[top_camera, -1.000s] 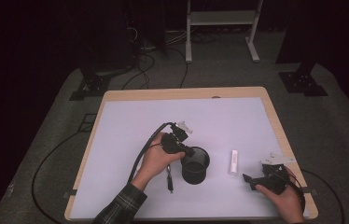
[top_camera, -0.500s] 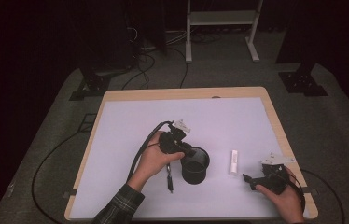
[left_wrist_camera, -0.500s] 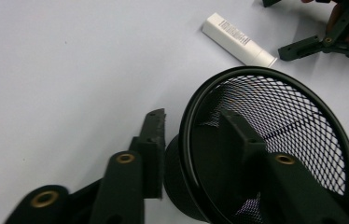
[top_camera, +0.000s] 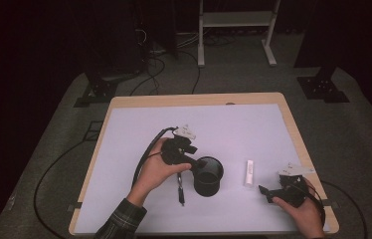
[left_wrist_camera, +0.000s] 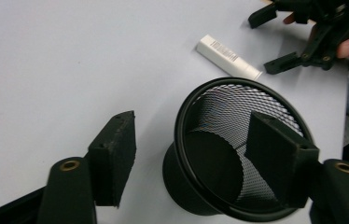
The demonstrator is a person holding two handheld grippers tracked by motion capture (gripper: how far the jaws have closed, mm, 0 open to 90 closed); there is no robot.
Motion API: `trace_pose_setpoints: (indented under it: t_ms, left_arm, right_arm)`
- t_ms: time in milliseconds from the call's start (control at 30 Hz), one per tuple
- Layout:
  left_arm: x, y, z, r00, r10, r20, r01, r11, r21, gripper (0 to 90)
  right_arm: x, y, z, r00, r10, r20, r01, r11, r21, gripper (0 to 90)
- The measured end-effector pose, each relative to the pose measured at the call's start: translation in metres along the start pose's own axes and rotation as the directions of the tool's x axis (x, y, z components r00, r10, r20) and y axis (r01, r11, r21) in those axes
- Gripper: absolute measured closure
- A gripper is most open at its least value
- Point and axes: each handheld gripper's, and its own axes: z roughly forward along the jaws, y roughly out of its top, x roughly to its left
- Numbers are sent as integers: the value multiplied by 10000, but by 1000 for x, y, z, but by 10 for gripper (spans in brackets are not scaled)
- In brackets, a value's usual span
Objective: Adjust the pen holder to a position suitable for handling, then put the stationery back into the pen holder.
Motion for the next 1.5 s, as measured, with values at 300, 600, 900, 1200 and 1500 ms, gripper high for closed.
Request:
trace_pose_setpoints:
  t_ms: [300,600,900,1200,1500]
  left_arm:
    - [-2,-9,-25,9998,131,-114,-136,9989,-442,268]
    - [2,-23,-40,9991,-69,-427,38,9973,-734,259]
    - [7,-40,-45,9971,-291,-703,234,9965,-797,230]
    - [11,-65,-50,9904,-401,-1321,316,9973,-657,181]
    - [18,-96,-58,9822,-810,-1693,703,9952,-684,142]
  right_arm:
    - [0,0,0,10000,25,-11,-25,10000,22,47]
    - [0,0,0,10000,48,-24,-48,10000,31,47]
    - [0,0,0,10000,21,-12,-21,10000,30,47]
    - [0,0,0,10000,15,-16,-15,10000,36,47]
    - [0,0,0,10000,-5,-2,5,10000,42,47]
